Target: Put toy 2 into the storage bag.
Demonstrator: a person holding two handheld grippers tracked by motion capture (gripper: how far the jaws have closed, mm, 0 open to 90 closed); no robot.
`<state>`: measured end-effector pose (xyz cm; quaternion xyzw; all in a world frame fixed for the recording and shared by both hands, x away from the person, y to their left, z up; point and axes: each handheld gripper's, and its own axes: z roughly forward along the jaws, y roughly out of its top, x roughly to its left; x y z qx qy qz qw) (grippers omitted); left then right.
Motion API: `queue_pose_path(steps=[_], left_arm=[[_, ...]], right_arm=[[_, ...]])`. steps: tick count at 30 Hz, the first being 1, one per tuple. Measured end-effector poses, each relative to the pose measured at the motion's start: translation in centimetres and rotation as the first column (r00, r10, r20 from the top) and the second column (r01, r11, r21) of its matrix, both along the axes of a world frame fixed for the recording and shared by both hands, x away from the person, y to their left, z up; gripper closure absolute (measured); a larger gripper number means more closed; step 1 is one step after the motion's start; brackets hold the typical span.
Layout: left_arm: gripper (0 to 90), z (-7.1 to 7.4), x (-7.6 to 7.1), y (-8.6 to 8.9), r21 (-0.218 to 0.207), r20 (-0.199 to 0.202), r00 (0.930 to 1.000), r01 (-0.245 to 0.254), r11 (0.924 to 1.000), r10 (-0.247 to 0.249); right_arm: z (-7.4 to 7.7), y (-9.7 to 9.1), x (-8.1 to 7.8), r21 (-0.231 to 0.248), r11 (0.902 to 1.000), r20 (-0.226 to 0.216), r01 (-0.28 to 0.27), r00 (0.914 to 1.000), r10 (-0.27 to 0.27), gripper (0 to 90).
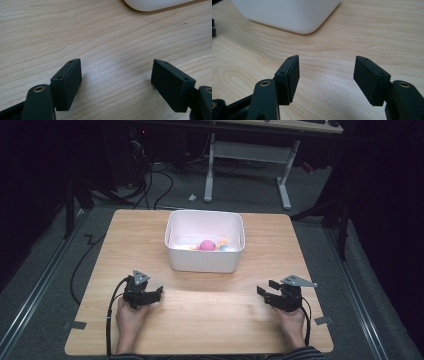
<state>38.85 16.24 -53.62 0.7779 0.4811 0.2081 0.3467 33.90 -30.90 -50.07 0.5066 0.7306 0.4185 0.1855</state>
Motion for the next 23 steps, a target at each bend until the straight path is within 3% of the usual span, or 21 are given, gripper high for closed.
queue_pose_path(steps=[9,18,23], left_arm=[[25.1,0.0,0.0,0.0,0.0,0.0,1.0,0.0,1.0,0.0],[25.1,0.0,0.0,0.0,0.0,0.0,1.0,0.0,1.0,0.0],[25.1,0.0,0.0,0.0,0.0,0.0,1.0,0.0,1.0,0.0]], right_arm=[[-2.0,0.6,0.5,-0.086,0.9961,-0.04,0.018,0.999,-0.022,36.9],[-3.0,1.5,0.6,-0.211,0.9773,-0.048,0.019,0.9984,-0.03,34.6],[-3.0,1.5,0.7,-0.21,0.9772,-0.051,0.029,0.9979,-0.04,31.3]])
